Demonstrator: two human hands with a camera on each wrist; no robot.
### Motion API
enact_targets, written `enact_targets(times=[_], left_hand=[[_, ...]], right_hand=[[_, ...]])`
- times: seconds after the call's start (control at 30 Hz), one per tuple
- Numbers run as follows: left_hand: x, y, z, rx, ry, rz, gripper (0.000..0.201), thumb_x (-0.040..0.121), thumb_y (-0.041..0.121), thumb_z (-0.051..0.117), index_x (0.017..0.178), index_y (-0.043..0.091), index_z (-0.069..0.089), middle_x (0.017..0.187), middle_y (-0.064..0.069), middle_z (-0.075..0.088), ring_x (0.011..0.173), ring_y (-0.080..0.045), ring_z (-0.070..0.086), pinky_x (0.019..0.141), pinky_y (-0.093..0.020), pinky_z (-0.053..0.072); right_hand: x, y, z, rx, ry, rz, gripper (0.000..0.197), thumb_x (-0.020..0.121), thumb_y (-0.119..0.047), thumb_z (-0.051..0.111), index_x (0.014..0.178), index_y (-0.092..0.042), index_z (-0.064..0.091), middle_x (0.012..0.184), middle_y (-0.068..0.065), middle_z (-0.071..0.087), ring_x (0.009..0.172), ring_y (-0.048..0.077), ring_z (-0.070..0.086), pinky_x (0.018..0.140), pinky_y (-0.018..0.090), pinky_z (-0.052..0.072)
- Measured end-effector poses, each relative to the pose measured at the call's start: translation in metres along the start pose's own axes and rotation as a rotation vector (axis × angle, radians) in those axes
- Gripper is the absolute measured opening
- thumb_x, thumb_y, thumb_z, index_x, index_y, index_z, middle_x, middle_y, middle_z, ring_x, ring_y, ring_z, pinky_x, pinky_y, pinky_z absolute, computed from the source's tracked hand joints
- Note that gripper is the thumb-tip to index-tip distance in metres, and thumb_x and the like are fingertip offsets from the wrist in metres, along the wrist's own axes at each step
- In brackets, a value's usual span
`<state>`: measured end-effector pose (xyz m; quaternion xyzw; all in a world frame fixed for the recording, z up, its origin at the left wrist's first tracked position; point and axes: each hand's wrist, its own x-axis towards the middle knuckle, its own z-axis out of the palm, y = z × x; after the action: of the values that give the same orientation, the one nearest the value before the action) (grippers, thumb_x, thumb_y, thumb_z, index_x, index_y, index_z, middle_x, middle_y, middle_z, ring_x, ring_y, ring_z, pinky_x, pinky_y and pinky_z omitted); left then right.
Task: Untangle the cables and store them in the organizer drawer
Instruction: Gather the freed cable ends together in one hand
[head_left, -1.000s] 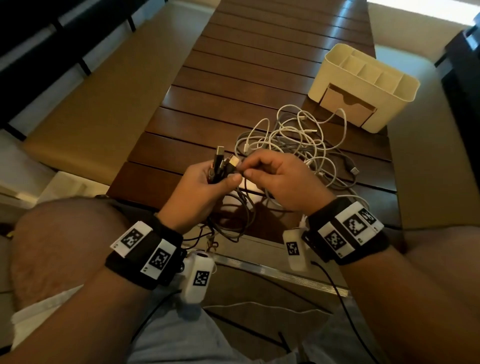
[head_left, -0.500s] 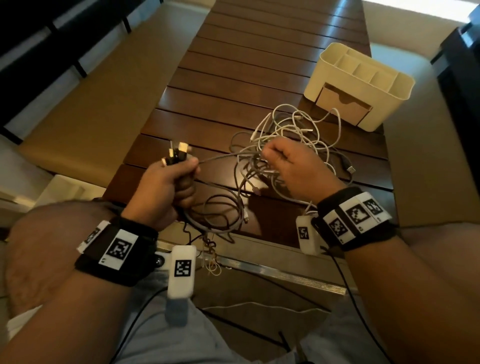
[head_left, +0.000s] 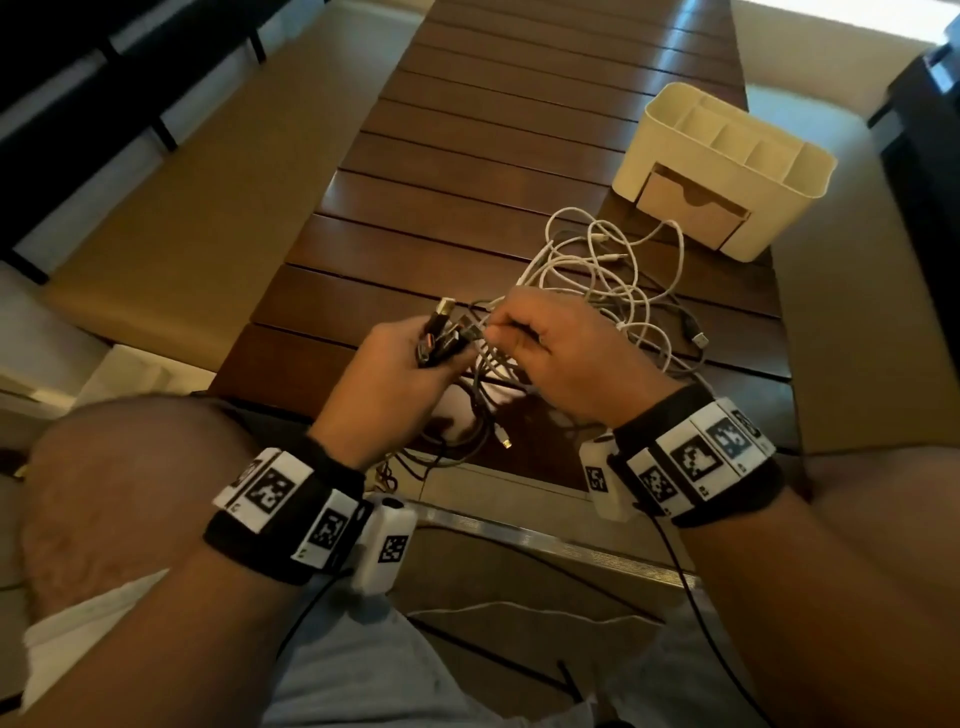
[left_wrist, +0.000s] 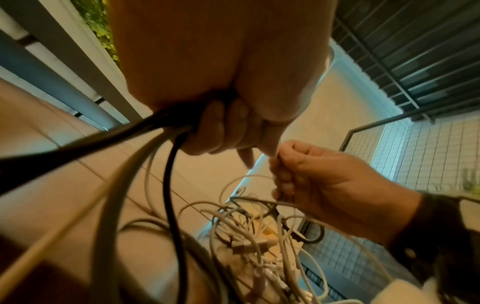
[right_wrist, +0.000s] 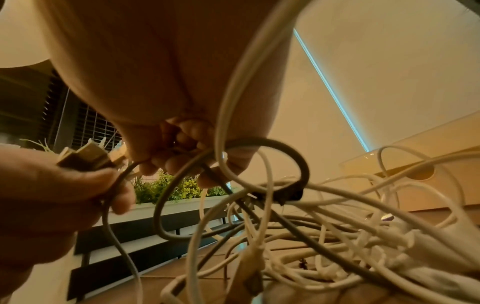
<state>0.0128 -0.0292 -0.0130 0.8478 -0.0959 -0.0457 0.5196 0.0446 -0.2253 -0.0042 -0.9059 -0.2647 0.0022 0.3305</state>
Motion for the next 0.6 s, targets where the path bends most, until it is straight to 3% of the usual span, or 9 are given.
enact_targets(times=[0.1, 0.17, 0.27, 0.33, 0.4, 0.5, 0.6], left_hand=[[0.002, -0.002, -0.002, 0.02, 0.069, 0.043, 0.023, 0.095, 0.021, 0.065, 0.075, 0.029, 0.059, 0.067, 0.014, 0.059, 0.061, 0.004, 0.053, 0.056, -0.01, 0.036], [0.003, -0.008, -0.01, -0.036, 0.195, 0.058, 0.03, 0.096, 0.022, 0.065, 0.068, 0.027, 0.054, 0.058, 0.019, 0.055, 0.053, 0.004, 0.047, 0.054, -0.01, 0.033], [0.005, -0.022, -0.025, -0.264, 0.368, -0.001, 0.037, 0.094, 0.032, 0.066, 0.066, 0.012, 0.052, 0.055, 0.011, 0.046, 0.052, -0.011, 0.041, 0.056, -0.03, 0.039], [0.005, -0.026, -0.032, -0.423, 0.421, -0.063, 0.029, 0.092, 0.032, 0.065, 0.07, 0.016, 0.056, 0.056, 0.007, 0.041, 0.049, -0.016, 0.037, 0.051, -0.031, 0.035], [0.005, -0.027, -0.035, -0.469, 0.421, -0.082, 0.025, 0.093, 0.029, 0.064, 0.068, 0.028, 0.059, 0.055, 0.008, 0.04, 0.046, -0.014, 0.035, 0.048, -0.028, 0.032], [0.005, -0.027, -0.032, -0.425, 0.358, -0.044, 0.026, 0.09, 0.036, 0.065, 0.064, 0.032, 0.062, 0.055, 0.008, 0.04, 0.049, -0.018, 0.033, 0.052, -0.032, 0.029], [0.005, -0.027, -0.027, -0.373, 0.336, -0.047, 0.029, 0.089, 0.038, 0.065, 0.063, 0.029, 0.059, 0.055, 0.008, 0.04, 0.05, -0.017, 0.034, 0.054, -0.032, 0.03]], right_hand=[[-0.001, 0.004, -0.001, -0.019, -0.013, -0.014, 0.012, 0.097, -0.025, 0.06, 0.103, -0.015, 0.063, 0.091, -0.012, 0.053, 0.085, 0.004, 0.051, 0.075, 0.012, 0.041], [-0.002, 0.013, -0.002, -0.106, -0.053, 0.03, 0.028, 0.092, -0.031, 0.066, 0.117, -0.018, 0.062, 0.109, -0.008, 0.053, 0.099, 0.007, 0.052, 0.087, 0.017, 0.043], [-0.005, 0.033, -0.003, -0.245, -0.026, 0.124, 0.036, 0.088, -0.024, 0.072, 0.121, -0.015, 0.062, 0.122, -0.001, 0.051, 0.112, 0.016, 0.05, 0.098, 0.033, 0.046], [-0.007, 0.044, -0.007, -0.287, 0.072, 0.171, 0.022, 0.09, -0.018, 0.069, 0.11, -0.012, 0.066, 0.117, 0.001, 0.053, 0.108, 0.017, 0.05, 0.095, 0.036, 0.047], [-0.008, 0.051, -0.01, -0.322, 0.142, 0.254, 0.01, 0.093, -0.017, 0.065, 0.1, -0.012, 0.067, 0.113, 0.001, 0.054, 0.105, 0.016, 0.049, 0.091, 0.031, 0.044], [-0.008, 0.056, -0.009, -0.369, 0.148, 0.345, 0.006, 0.093, -0.018, 0.064, 0.097, -0.014, 0.067, 0.113, 0.0, 0.054, 0.107, 0.017, 0.051, 0.086, 0.026, 0.039], [-0.008, 0.053, -0.007, -0.311, 0.153, 0.331, 0.008, 0.091, -0.023, 0.068, 0.092, -0.015, 0.069, 0.107, -0.002, 0.055, 0.103, 0.017, 0.053, 0.087, 0.032, 0.047]])
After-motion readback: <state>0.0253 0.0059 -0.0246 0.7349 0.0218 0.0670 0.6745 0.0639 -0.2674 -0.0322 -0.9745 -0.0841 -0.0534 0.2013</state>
